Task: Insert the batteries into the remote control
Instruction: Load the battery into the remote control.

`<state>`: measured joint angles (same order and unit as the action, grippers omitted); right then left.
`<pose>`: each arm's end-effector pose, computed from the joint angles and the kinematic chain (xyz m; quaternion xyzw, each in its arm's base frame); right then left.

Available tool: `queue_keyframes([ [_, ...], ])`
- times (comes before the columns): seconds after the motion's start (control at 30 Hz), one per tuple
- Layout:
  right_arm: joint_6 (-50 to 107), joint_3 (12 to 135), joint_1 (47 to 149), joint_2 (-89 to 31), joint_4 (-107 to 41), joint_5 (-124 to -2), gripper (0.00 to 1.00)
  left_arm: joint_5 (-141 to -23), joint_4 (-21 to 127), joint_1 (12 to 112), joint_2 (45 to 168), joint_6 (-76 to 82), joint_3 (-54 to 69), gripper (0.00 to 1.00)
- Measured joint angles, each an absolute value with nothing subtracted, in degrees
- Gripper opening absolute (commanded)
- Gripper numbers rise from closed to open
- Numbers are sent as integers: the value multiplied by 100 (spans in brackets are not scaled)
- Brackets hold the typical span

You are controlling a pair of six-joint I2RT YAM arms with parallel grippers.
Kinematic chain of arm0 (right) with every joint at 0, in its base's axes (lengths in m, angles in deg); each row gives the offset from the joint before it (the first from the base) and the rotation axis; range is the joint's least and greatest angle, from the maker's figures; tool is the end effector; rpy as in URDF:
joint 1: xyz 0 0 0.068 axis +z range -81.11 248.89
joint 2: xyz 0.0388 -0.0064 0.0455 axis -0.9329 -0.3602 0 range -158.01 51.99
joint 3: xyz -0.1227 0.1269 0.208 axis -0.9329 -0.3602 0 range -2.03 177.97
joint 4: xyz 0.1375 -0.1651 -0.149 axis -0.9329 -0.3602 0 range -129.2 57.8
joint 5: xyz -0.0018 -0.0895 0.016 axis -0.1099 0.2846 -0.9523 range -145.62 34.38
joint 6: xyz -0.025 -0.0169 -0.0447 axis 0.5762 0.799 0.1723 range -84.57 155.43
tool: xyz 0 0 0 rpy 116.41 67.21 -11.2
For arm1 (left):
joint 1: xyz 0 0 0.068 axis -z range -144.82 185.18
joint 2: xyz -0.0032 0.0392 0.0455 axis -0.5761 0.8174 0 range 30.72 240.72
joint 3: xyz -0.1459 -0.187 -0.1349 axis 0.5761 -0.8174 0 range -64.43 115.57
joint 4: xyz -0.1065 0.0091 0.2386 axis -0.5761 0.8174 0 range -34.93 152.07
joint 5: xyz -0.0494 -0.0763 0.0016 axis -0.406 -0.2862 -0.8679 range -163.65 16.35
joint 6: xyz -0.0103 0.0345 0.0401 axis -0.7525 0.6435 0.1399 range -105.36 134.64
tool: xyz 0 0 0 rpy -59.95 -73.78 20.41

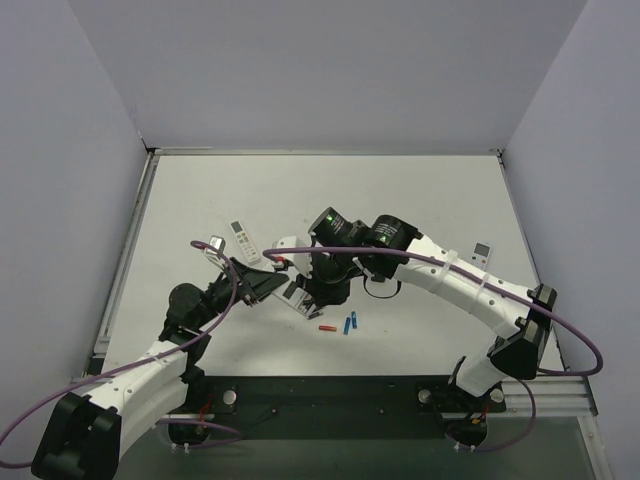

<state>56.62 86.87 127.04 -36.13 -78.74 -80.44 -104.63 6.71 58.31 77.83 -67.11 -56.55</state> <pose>0.1613 0.2879 0.3645 -0.6399 0.6448 0.3054 0.2857 0.1502 -0.0841 0.2151 -0.1287 0.6446 -0.6870 0.3097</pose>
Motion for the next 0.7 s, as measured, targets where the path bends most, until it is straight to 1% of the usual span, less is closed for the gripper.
queue_keyframes([
  [0.07, 5681, 8779, 12704, -3680, -7966, -8044, 13, -10483, 664, 5831, 7790, -6696, -5655, 0],
  [0.57, 5898, 9340, 12704, -4100, -8414, -8057, 15, -10588, 544, 5855, 7886, -6652, -5646, 0],
  [0.6, 5907, 9365, 12704, -4120, -8438, -8059, 15, -10585, 535, 5866, 7899, -6652, -5646, 0],
  [0.7, 5917, 9395, 12700, -4152, -8451, -8055, 22, -10583, 494, 5914, 7908, -6663, -5646, 0],
])
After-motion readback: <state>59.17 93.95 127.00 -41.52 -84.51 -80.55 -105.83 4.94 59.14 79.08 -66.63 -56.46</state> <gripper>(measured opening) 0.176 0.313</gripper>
